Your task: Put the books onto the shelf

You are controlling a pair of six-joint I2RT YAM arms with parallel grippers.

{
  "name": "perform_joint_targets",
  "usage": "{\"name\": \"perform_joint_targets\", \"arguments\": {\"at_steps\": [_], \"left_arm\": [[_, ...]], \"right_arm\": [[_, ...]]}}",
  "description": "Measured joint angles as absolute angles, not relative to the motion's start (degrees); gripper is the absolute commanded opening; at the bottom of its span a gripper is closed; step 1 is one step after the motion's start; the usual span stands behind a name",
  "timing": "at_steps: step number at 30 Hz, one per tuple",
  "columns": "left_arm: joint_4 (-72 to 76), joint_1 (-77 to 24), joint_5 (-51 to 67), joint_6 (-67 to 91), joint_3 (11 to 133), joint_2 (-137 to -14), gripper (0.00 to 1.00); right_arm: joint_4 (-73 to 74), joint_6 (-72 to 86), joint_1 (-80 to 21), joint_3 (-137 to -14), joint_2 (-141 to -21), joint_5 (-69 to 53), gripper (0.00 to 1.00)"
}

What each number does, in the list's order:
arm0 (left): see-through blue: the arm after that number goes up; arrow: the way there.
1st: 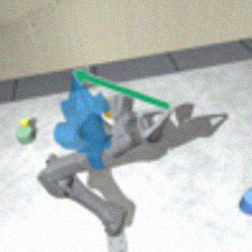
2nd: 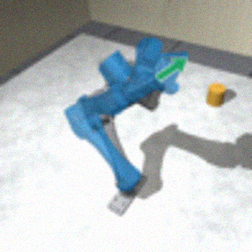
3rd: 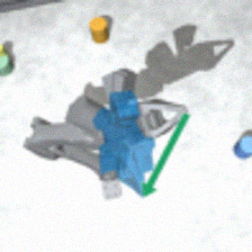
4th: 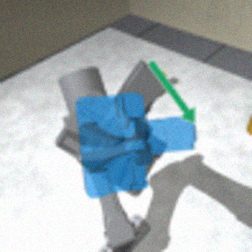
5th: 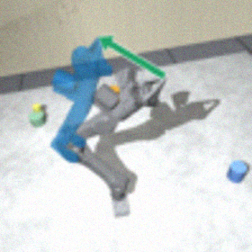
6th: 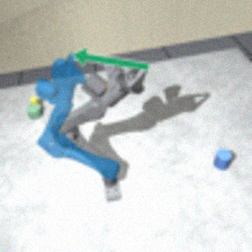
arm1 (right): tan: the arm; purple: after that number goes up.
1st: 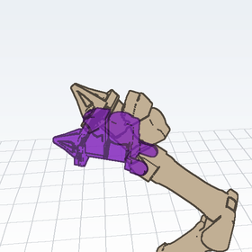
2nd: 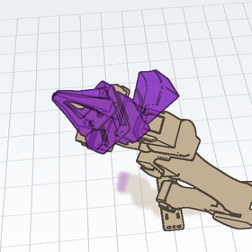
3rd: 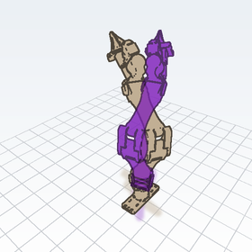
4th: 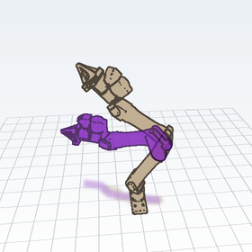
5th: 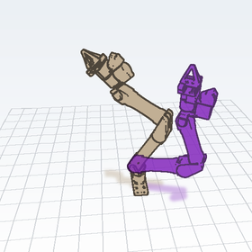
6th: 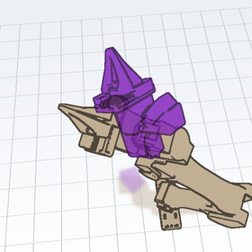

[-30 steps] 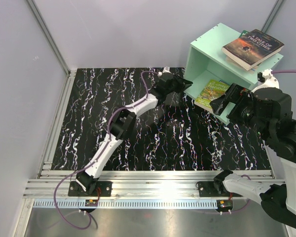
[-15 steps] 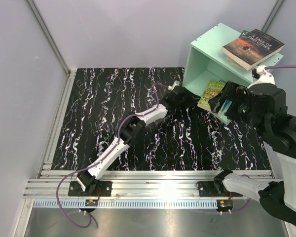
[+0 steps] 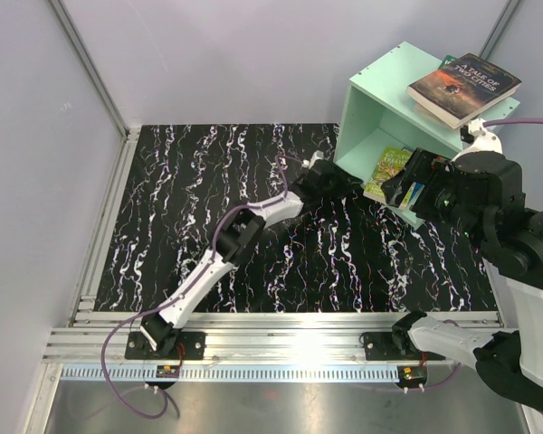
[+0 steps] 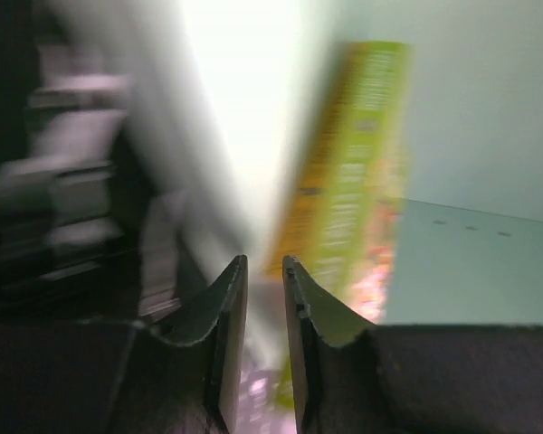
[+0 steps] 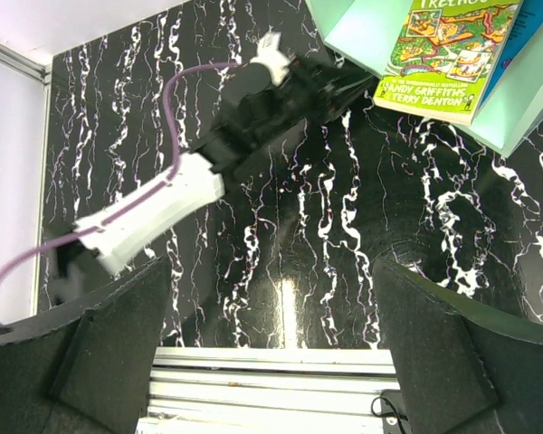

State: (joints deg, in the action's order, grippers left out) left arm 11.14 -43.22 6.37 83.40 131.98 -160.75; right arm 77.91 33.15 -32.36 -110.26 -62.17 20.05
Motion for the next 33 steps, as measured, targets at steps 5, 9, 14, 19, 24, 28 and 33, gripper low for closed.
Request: {"name": "perform_joint_targets", "arguments": {"at_steps": [5, 9, 14, 19, 24, 28, 33], "left_arm": [[14.0, -38.8, 6.9, 80.0, 107.9, -147.3, 0.36], [14.7, -32.5, 7.5, 74.6, 91.2, -131.5, 0.80], [8.4, -28.0, 4.9, 63.8, 75.1, -106.8, 0.99], [-2.0, -30.1, -4.9, 51.9, 64.8, -81.8, 0.99], [-14.4, -30.1, -21.7, 42.8, 57.5, -64.1, 0.99], [-22.2, -28.8, -34.3, 34.8, 49.5, -52.1, 0.99], [-22.8, -27.5, -43.1, 23.9, 37.1, -41.9, 0.99]], "right_arm": [[77.9, 32.5, -32.4, -110.2, -62.2, 19.7, 1.00], [77.9, 31.3, -32.4, -109.7, -62.2, 17.3, 1.00], [77.6, 30.0, -32.4, -106.2, -61.2, 11.6, 1.00], [72.1, 29.8, -32.4, -97.1, -57.5, 3.6, 1.00], [63.4, 31.7, -32.4, -85.8, -51.3, -3.8, 1.00], [58.2, 33.4, -32.4, -79.4, -47.5, -7.8, 1.00], [53.1, 34.6, -32.4, -73.3, -45.7, -11.4, 1.00]]}}
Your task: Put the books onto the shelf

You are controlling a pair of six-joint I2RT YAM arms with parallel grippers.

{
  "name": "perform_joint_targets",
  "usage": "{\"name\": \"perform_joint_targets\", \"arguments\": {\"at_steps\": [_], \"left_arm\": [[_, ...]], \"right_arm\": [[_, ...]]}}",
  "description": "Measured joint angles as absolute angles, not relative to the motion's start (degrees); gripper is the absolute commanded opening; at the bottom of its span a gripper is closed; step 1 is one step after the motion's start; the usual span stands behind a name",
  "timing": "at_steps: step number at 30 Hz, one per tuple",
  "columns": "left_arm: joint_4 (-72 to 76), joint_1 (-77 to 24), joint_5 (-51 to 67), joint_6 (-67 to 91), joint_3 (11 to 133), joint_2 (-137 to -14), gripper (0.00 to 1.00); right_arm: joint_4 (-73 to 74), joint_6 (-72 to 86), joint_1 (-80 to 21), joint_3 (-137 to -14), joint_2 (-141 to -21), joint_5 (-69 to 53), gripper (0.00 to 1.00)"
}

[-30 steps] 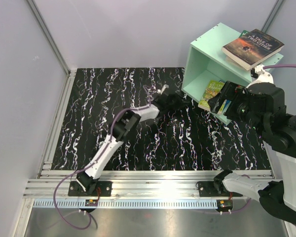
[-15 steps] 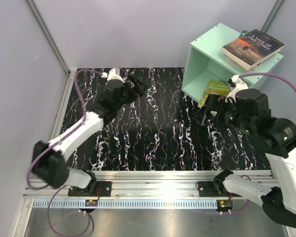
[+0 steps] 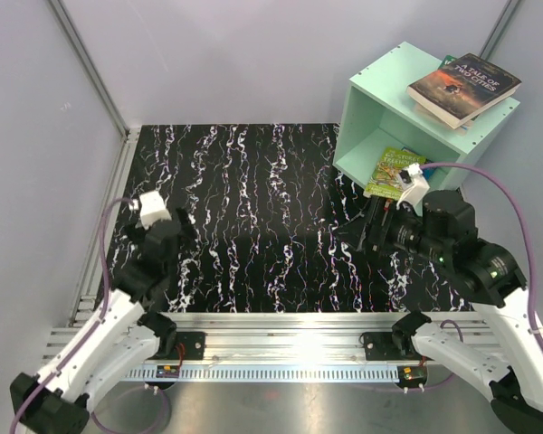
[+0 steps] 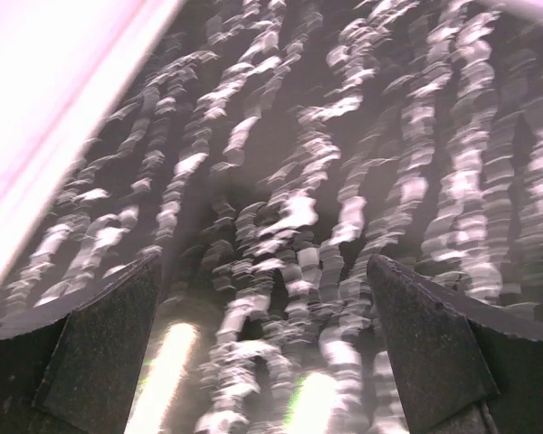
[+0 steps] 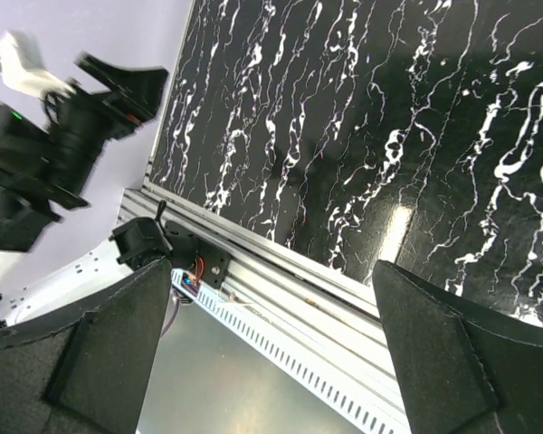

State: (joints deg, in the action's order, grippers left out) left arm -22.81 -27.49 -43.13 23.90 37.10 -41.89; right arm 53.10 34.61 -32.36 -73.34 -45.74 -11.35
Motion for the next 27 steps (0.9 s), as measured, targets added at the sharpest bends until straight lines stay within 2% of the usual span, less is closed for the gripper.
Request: {"name": "perform_joint_targets", "arguments": {"at_steps": [6, 9, 14, 19, 23, 27], "left_arm": [[-8.2, -22.3, -41.6, 12.5, 14.8, -27.4, 0.99], [-1.0, -17.5, -40.5, 10.7, 9.5, -28.4, 0.99], [12.3, -10.9, -38.1, 9.7, 5.9, -37.1, 0.99], [27.0, -8.0, -36.0, 9.9, 5.7, -51.2, 0.99], [34.9, -7.9, -35.4, 8.9, 8.1, -62.1, 0.99], [37.9, -7.8, -35.2, 6.7, 13.2, -68.2, 0.99]], "right_arm": [[50.2, 35.8, -32.4, -69.5, -42.9, -12.6, 1.00], [50.4, 36.5, -32.4, -69.5, -40.0, -11.0, 1.00], [53.5, 37.6, -32.4, -70.6, -36.7, -7.0, 1.00], [56.0, 38.3, -32.4, -70.7, -35.6, -2.3, 1.00], [55.1, 38.2, -32.4, -70.1, -32.3, -2.0, 1.00], [55.3, 38.0, -32.4, -70.1, -31.4, 0.2, 1.00]]}}
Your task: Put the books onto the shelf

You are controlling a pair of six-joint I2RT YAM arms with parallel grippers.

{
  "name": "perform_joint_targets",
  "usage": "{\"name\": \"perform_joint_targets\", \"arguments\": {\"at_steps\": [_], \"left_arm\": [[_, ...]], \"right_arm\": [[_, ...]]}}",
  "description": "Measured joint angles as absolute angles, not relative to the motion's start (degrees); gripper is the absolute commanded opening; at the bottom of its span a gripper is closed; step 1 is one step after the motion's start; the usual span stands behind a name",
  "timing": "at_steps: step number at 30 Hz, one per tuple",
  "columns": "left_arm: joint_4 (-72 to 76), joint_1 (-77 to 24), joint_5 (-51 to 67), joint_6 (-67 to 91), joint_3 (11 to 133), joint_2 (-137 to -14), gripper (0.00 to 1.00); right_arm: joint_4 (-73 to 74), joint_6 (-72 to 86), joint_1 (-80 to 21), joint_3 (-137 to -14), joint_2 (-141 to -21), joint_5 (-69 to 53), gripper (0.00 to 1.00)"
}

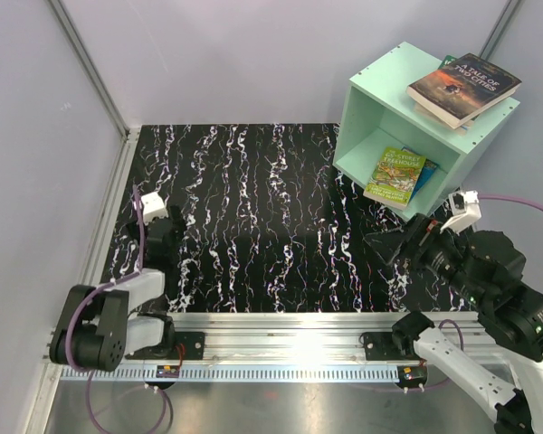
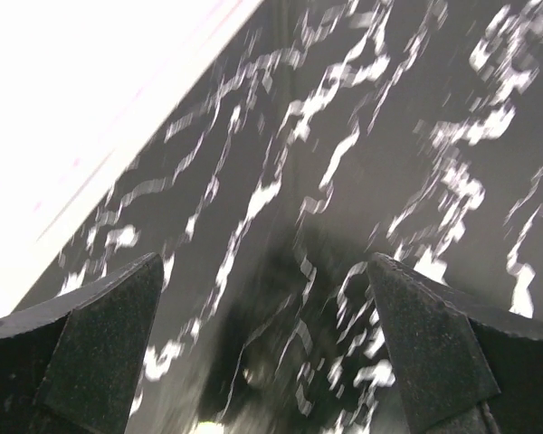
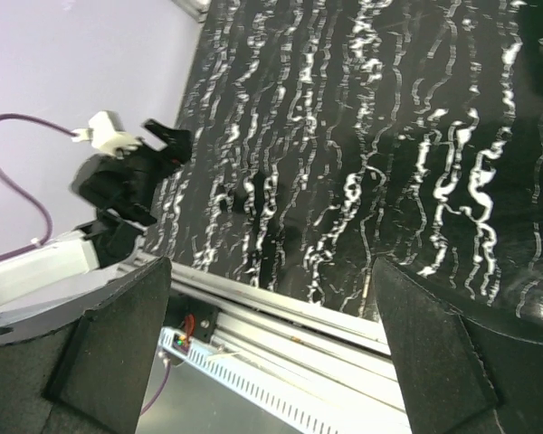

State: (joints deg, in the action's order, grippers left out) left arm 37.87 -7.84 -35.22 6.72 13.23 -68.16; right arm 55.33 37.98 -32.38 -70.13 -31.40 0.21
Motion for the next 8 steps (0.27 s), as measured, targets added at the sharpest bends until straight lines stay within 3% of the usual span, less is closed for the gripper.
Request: {"name": "perform_joint_targets", "arguments": {"at_steps": [8], "left_arm": [[49.5, -3.3, -26.0, 3.0, 12.9, -74.2, 0.99]], "right_arm": [[56.0, 36.2, -32.4, -70.5, -36.3, 2.2, 1.00]]}}
